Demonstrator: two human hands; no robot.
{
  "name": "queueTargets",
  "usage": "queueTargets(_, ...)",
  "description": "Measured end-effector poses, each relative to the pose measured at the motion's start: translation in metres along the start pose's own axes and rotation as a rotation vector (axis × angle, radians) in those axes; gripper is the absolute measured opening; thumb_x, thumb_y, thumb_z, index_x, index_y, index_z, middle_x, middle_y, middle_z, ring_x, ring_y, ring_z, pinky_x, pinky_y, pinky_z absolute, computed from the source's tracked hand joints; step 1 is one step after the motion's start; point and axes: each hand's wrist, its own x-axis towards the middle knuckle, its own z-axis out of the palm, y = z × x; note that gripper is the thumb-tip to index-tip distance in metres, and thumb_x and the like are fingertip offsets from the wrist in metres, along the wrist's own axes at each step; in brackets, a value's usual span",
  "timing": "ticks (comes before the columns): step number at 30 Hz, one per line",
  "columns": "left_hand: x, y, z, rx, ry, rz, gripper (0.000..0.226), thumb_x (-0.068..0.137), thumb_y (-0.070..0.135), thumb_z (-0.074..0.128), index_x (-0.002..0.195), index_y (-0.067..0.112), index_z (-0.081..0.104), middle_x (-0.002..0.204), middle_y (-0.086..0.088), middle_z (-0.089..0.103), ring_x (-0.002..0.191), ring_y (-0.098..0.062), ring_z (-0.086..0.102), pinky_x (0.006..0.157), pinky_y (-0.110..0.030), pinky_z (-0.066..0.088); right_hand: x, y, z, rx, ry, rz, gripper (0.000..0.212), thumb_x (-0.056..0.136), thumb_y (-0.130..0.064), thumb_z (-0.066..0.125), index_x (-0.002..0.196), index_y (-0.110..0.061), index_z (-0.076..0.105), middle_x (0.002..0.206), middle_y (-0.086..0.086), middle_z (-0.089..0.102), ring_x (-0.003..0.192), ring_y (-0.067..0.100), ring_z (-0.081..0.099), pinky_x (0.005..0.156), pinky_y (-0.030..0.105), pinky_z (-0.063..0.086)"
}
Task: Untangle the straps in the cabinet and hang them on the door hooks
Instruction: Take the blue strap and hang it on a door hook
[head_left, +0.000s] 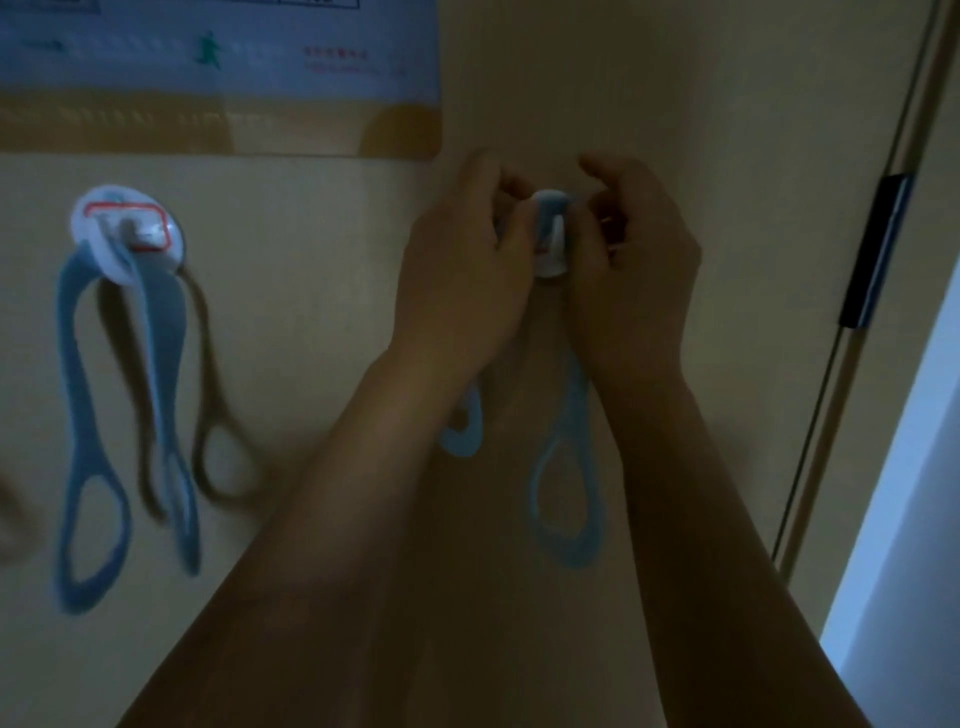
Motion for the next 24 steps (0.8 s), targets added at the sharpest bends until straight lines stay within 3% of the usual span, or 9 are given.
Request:
queueTargets(4, -0.009, -0.009, 0.007, -0.017, -0.007, -0.032, 0.008, 0.091, 0.021, 0.052, 0.084, 0.019, 0.055, 0.075, 0.003, 0.059, 0.069, -0.007, 0.053, 0.062, -0.018, 0.04, -0.014, 0.014, 0.001, 0.06, -0.03, 0.044, 0.015, 0.087, -0.009, 0.054, 0.096, -0.008, 0.065, 0.09, 0.003, 0.062, 0.082, 0.005, 0.054, 0.074, 0.014, 0.043)
queueTargets(6, -0.01, -0.011, 0.009, -0.017, 0.015, -0.056, 0.012, 0.091, 0.022, 0.053, 0.079, 0.024, 0.053, 0.073, 0.007, 0.058, 0.066, -0.003, 0.053, 0.062, -0.015, 0.04, -0.013, 0.017, 0.0, 0.086, -0.046, 0.07, 0.015, 0.086, -0.01, 0.055, 0.094, -0.008, 0.067, 0.089, 0.002, 0.062, 0.081, 0.002, 0.053, 0.073, 0.008, 0.04)
queueTargets(10, -0.006, -0.009, 0.012, 0.009, 0.064, -0.115, 0.025, 0.089, 0.023, 0.055, 0.07, 0.036, 0.046, 0.066, 0.015, 0.051, 0.062, 0.004, 0.049, 0.059, -0.01, 0.038, 0.0, 0.013, -0.005, 0.148, -0.108, 0.119, 0.012, 0.086, -0.012, 0.057, 0.09, -0.011, 0.068, 0.086, 0.003, 0.067, 0.081, 0.011, 0.061, 0.072, 0.012, 0.045)
queueTargets(14, -0.009, -0.01, 0.015, 0.049, 0.088, -0.157, 0.019, 0.089, 0.025, 0.055, 0.073, 0.031, 0.048, 0.064, 0.014, 0.048, 0.06, 0.002, 0.047, 0.057, -0.012, 0.037, 0.0, 0.011, -0.008, 0.235, -0.123, 0.222, 0.016, 0.086, -0.01, 0.06, 0.077, -0.022, 0.054, 0.073, -0.015, 0.058, 0.067, -0.004, 0.056, 0.063, 0.008, 0.043)
queueTargets(16, -0.015, -0.012, 0.015, 0.057, 0.093, -0.152, 0.019, 0.088, 0.024, 0.055, 0.072, 0.03, 0.048, 0.061, 0.012, 0.049, 0.057, -0.001, 0.047, 0.055, -0.015, 0.037, -0.013, 0.013, -0.008, 0.244, -0.124, 0.224, 0.017, 0.086, -0.007, 0.058, 0.077, -0.02, 0.051, 0.071, -0.016, 0.055, 0.065, -0.007, 0.054, 0.063, 0.007, 0.042)
queueTargets(20, -0.038, -0.015, 0.016, 0.053, 0.073, -0.061, 0.005, 0.09, 0.024, 0.051, 0.087, 0.022, 0.054, 0.074, 0.008, 0.061, 0.069, -0.007, 0.058, 0.063, -0.028, 0.049, -0.039, 0.017, -0.008, 0.235, -0.108, 0.212, 0.016, 0.085, -0.007, 0.056, 0.081, -0.022, 0.053, 0.073, -0.015, 0.055, 0.066, -0.001, 0.054, 0.062, 0.008, 0.042)
queueTargets(24, -0.059, -0.02, 0.019, 0.009, 0.049, -0.028, 0.032, 0.093, 0.019, 0.046, 0.123, 0.021, 0.054, 0.11, 0.003, 0.066, 0.094, -0.012, 0.064, 0.082, -0.039, 0.054, -0.056, 0.012, -0.006, 0.089, -0.057, 0.106, 0.01, 0.086, -0.009, 0.053, 0.092, -0.007, 0.06, 0.086, 0.002, 0.056, 0.069, 0.006, 0.049, 0.066, 0.004, 0.038)
